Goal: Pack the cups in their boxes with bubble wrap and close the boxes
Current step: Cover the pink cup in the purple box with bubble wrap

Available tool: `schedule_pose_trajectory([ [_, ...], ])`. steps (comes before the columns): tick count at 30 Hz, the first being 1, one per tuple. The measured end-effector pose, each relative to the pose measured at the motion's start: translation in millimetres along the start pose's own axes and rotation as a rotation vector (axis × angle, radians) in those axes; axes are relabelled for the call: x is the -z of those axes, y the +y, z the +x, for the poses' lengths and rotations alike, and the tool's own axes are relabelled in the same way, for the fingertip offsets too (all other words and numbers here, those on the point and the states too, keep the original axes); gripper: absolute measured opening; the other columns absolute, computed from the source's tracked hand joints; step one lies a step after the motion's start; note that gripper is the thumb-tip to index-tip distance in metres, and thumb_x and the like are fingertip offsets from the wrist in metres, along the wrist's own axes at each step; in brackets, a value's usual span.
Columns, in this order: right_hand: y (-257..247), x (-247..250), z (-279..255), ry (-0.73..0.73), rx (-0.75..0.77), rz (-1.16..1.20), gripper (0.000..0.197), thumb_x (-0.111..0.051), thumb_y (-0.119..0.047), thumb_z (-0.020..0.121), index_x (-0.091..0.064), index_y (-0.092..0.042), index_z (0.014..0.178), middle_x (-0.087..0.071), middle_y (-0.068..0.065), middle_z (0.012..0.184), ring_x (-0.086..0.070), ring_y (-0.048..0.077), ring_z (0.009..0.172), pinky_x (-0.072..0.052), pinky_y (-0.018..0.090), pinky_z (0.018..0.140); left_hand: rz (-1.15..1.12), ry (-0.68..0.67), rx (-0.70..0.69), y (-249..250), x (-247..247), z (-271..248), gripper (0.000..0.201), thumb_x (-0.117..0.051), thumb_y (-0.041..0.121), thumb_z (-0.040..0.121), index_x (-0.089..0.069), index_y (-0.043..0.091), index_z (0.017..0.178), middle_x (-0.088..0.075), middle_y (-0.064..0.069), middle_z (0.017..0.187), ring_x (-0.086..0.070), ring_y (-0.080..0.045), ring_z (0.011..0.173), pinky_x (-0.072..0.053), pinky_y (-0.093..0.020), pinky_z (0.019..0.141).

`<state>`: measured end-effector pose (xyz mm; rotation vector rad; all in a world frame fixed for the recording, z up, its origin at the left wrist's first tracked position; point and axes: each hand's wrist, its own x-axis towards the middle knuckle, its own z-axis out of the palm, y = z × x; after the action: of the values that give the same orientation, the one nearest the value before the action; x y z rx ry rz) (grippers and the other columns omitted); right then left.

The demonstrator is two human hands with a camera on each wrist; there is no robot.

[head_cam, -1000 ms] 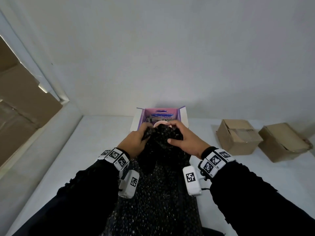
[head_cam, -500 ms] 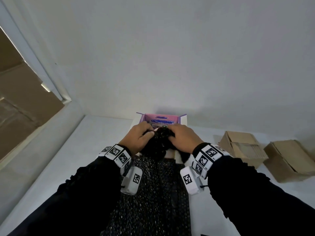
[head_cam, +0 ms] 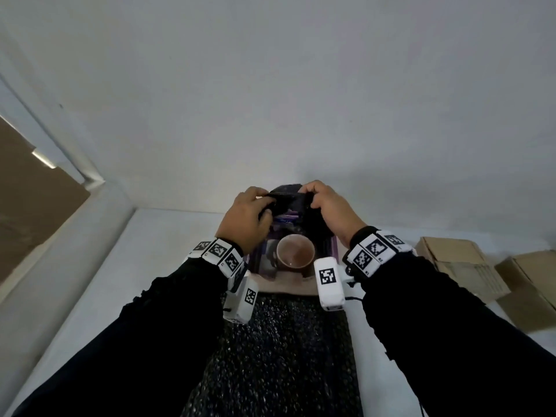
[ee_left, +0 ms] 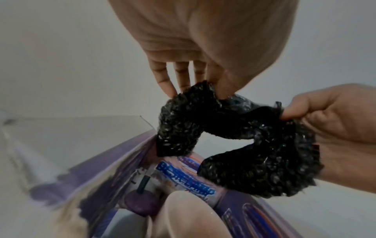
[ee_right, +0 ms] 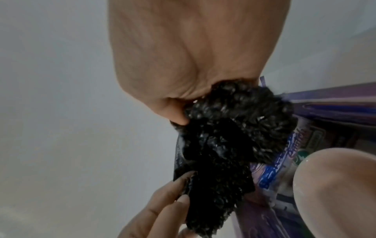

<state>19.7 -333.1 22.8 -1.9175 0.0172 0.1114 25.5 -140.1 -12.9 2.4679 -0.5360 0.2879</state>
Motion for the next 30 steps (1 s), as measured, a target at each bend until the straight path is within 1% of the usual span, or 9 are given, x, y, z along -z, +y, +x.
schedule_pose_trajectory([
  [4, 30, -15, 18, 0.067, 0.136, -0.240, 0.043, -0.043, 0.010, 0.075, -0.052, -0.025, 0.099, -0.060, 0.003, 0.096, -0.059, 0.027, 0.091, -0.048, 0.033, 0.074, 0.163, -0.074, 0.008, -21, -14, 4, 0.029, -0.056, 0.007, 0.086, -0.066, 0.007, 0.114, -0.052, -0.011, 0.125, -0.061, -0.030, 0.091, -0.053, -0.041, 0.077],
  [8, 55, -33, 31, 0.139, 0.204, -0.551, 0.044, -0.049, 0.009, 0.070, -0.059, -0.028, 0.090, -0.053, 0.000, 0.092, -0.046, 0.027, 0.097, -0.047, 0.041, 0.080, 0.179, -0.249, 0.095, -27, -22, 4, 0.043, -0.066, 0.018, 0.082, -0.051, 0.021, 0.122, -0.064, -0.005, 0.112, -0.062, -0.031, 0.094, -0.048, -0.038, 0.077],
  [11, 59, -41, 35, 0.138, 0.203, -0.741, 0.031, -0.054, 0.002, 0.075, -0.058, -0.021, 0.093, -0.045, 0.004, 0.102, -0.047, 0.027, 0.091, -0.047, 0.039, 0.069, 0.457, -0.269, 0.023, -27, -32, 6, 0.060, -0.068, 0.030, 0.077, -0.043, 0.027, 0.132, -0.067, -0.001, 0.107, -0.057, -0.028, 0.104, -0.035, -0.039, 0.086],
  [13, 61, -44, 35, 0.102, 0.187, -0.719, 0.027, -0.052, 0.001, 0.076, -0.050, -0.020, 0.093, -0.045, 0.006, 0.099, -0.052, 0.030, 0.076, -0.047, 0.040, 0.065, 0.616, -0.272, -0.027, -26, -39, 6, 0.046, -0.064, 0.037, 0.078, -0.057, 0.028, 0.123, -0.064, 0.002, 0.110, -0.048, -0.026, 0.110, -0.023, -0.039, 0.090],
  [15, 66, -46, 35, 0.038, 0.190, -0.657, 0.028, -0.051, 0.002, 0.075, -0.044, -0.021, 0.089, -0.045, 0.003, 0.094, -0.052, 0.028, 0.068, -0.048, 0.040, 0.064, 0.701, -0.214, -0.046, -27, -43, 5, 0.021, -0.062, 0.036, 0.078, -0.071, 0.026, 0.094, -0.059, 0.001, 0.106, -0.044, -0.028, 0.106, -0.022, -0.040, 0.088],
  [17, 72, -48, 33, -0.019, 0.212, -0.616, 0.027, -0.054, 0.000, 0.076, -0.045, -0.021, 0.089, -0.046, 0.001, 0.095, -0.052, 0.024, 0.069, -0.048, 0.037, 0.066, 0.736, -0.187, -0.007, -28, -45, 6, 0.015, -0.061, 0.032, 0.078, -0.072, 0.023, 0.081, -0.058, 0.000, 0.105, -0.044, -0.030, 0.106, -0.022, -0.043, 0.089],
  [21, 80, -47, 36, -0.117, 0.209, -0.635, 0.018, -0.055, -0.014, 0.083, -0.052, -0.018, 0.100, -0.059, 0.003, 0.106, -0.057, 0.024, 0.087, -0.047, 0.035, 0.078, 0.675, -0.144, 0.019, -32, -48, 6, 0.020, -0.054, 0.026, 0.082, -0.057, 0.025, 0.101, -0.066, 0.005, 0.106, -0.047, -0.027, 0.111, -0.019, -0.046, 0.093],
  [24, 84, -49, 39, -0.220, 0.173, -0.733, 0.019, -0.047, -0.023, 0.087, -0.053, -0.019, 0.105, -0.064, 0.005, 0.109, -0.058, 0.027, 0.099, -0.048, 0.042, 0.086, 0.727, -0.193, -0.014, -32, -50, 4, 0.022, -0.049, 0.029, 0.086, -0.063, 0.029, 0.103, -0.065, 0.007, 0.108, -0.045, -0.027, 0.117, -0.014, -0.050, 0.099],
  [30, 88, -48, 38, -0.271, 0.160, -0.985, 0.035, -0.039, -0.030, 0.094, -0.059, -0.023, 0.122, -0.057, 0.001, 0.132, -0.040, 0.029, 0.124, -0.035, 0.048, 0.102, 0.760, -0.301, 0.020, -31, -53, -2, 0.035, -0.040, 0.037, 0.093, -0.061, 0.036, 0.120, -0.042, 0.002, 0.136, -0.023, -0.030, 0.133, 0.003, -0.056, 0.103],
])
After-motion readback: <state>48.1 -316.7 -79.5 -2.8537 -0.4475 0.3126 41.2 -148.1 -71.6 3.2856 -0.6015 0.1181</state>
